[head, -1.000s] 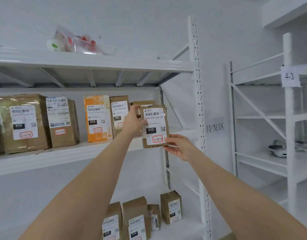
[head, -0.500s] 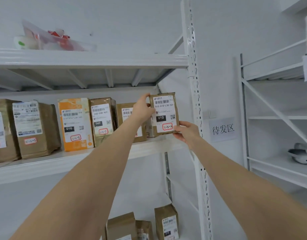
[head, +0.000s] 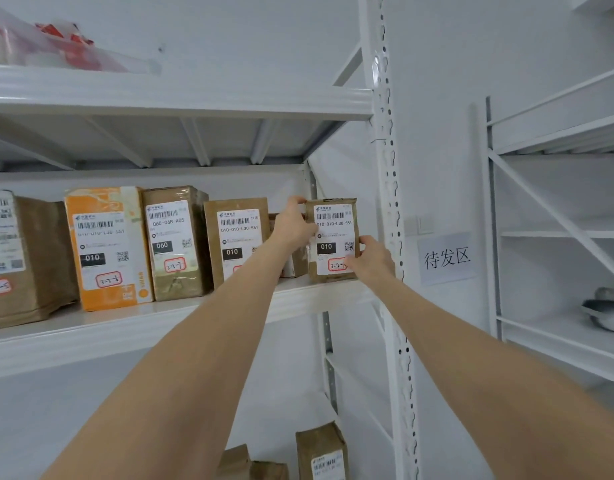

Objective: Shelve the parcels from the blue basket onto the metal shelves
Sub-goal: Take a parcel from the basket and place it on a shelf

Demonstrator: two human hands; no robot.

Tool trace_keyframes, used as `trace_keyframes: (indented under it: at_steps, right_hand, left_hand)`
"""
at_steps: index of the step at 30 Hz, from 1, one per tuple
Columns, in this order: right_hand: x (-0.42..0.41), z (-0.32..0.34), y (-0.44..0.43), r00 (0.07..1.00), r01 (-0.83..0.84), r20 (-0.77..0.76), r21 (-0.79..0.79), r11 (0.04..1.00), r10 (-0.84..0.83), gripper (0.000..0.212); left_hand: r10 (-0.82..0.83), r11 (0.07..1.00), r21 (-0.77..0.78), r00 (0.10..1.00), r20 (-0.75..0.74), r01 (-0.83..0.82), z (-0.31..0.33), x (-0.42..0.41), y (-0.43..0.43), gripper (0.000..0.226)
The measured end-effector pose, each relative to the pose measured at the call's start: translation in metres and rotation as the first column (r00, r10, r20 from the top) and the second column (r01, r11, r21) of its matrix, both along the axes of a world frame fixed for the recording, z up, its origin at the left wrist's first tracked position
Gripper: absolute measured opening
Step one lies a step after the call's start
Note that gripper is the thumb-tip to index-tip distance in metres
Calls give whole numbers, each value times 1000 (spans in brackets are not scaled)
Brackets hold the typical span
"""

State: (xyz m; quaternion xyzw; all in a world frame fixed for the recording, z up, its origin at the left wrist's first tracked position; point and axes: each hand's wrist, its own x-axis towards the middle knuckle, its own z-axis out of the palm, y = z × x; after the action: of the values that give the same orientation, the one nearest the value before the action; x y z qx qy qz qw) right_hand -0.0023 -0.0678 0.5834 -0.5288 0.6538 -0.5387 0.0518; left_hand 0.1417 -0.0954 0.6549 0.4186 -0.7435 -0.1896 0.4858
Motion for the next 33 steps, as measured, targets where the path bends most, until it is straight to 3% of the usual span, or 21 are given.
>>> trace_keyframes:
  at_steps: [5, 12, 17, 24, 29, 33]
  right_hand:
    - [-6, -2, -7, 999, 9, -36, 8, 1000, -9, 36]
    - [-3, -3, -16, 996, -11, -85, 11, 1000, 12, 52]
    - [-7, -5, -20, 997, 1, -79, -5, 1000, -1, 55]
    - [-8, -5, -21, 996, -4, -87, -1, 1000, 4, 60]
    - [-10, -3, -18, 988, 27, -152, 25, 999, -23, 66]
    - [-11, -3, -16, 959, 93, -271, 10, 996, -87, 77]
  left_hand:
    - [50, 999, -7, 999, 20, -50, -9, -9, -4, 64]
    - [46, 999, 13, 995, 84, -47, -7, -11, 4, 73]
    - [78, 997, -35, 993, 86, -75, -15, -20, 9, 74]
    - [204, 974, -138, 958, 202, -179, -16, -27, 4, 70]
    - [333, 923, -316, 868, 368, -220, 3, -30, 1, 69]
    - [475, 859, -457, 693, 542, -231, 12, -32, 1, 69]
